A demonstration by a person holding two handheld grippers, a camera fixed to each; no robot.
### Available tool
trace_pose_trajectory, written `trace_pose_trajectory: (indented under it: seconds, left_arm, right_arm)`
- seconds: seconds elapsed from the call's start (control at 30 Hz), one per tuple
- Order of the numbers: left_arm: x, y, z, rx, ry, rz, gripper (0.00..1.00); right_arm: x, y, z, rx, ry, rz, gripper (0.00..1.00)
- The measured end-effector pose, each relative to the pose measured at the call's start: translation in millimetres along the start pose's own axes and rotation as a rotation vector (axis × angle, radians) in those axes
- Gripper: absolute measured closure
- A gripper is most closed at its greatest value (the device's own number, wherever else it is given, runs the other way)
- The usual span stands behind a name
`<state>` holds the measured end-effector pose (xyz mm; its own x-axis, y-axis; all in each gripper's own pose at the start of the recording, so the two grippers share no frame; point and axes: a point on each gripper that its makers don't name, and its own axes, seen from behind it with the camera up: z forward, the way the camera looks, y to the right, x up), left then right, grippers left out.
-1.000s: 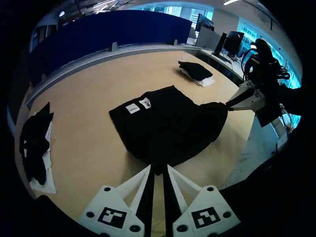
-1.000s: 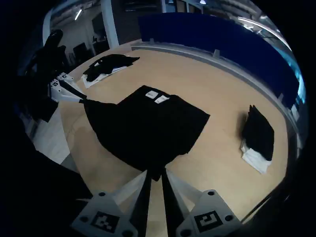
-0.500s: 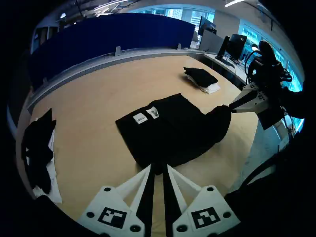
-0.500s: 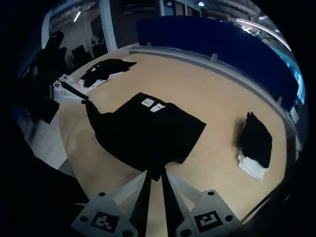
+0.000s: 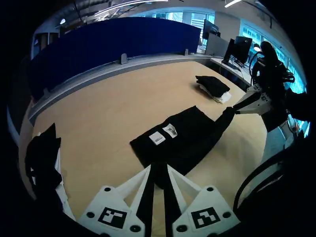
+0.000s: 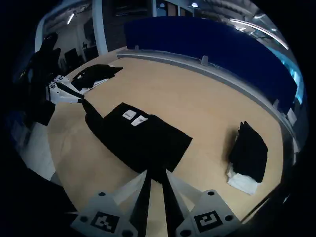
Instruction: Fold towel
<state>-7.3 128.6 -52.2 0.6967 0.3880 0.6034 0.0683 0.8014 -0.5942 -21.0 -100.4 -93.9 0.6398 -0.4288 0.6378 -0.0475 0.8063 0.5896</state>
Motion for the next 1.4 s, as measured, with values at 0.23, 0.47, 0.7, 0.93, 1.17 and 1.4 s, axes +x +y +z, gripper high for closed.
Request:
trace_pose_trajectory:
  seconds: [0.23, 0.47, 0.7, 0.93, 1.17, 1.4]
  left_arm:
    - [15.8, -20.3, 30.4, 0.017, 0.006, 0.025, 0.86]
    - [13.2, -30.4, 57.2, 0.022, -0.014, 0.045, 0.86]
    - [8.7, -35.9, 80.3, 0.022, -0.035, 0.048, 0.86]
    - [1.0, -43.5, 97.6, 0.037, -0.067, 0.051, 0.86]
    - [-1.4, -50.3, 108.0, 0.067, -0.079, 0.041, 0.86]
    - [3.2, -58.0, 114.5, 0.108, -0.081, 0.022, 0.82]
  right_arm:
    - [13.5, 20.8, 24.4, -0.026, 0.001, 0.022, 0.81]
    - [12.8, 32.0, 48.0, -0.028, -0.013, 0.066, 0.81]
    - [6.5, 40.4, 69.6, -0.029, -0.035, 0.099, 0.81]
    - [1.9, 49.4, 87.5, -0.033, -0.052, 0.115, 0.81]
    - [2.4, 55.6, 96.7, -0.057, -0.044, 0.127, 0.79]
    - [6.4, 64.6, 104.4, -0.099, -0.028, 0.128, 0.68]
